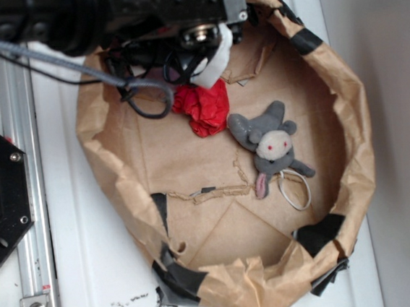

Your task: Grab the rock.

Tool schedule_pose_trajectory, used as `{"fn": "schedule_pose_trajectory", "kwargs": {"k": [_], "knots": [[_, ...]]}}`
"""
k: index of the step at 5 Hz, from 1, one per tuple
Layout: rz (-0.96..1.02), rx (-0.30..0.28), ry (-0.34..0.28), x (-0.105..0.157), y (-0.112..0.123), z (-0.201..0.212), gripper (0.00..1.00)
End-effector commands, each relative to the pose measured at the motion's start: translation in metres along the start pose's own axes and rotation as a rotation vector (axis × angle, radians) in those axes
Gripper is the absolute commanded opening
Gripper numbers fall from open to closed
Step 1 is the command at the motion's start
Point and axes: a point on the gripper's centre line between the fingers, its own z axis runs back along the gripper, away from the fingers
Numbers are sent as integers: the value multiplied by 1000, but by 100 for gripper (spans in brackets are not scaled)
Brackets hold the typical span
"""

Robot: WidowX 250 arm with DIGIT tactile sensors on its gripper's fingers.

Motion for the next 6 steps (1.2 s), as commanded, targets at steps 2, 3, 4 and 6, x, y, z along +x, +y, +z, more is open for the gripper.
{"fn": "schedule_pose_trajectory", "kwargs": {"k": [2, 3, 4, 6], "knots": [[-1, -67, -57, -30, 28, -6, 100], [-17, -59, -66, -26, 29, -7, 81], [0, -45, -75, -27, 29, -7, 0], [22, -26, -65, -26, 28, -2, 0]]}}
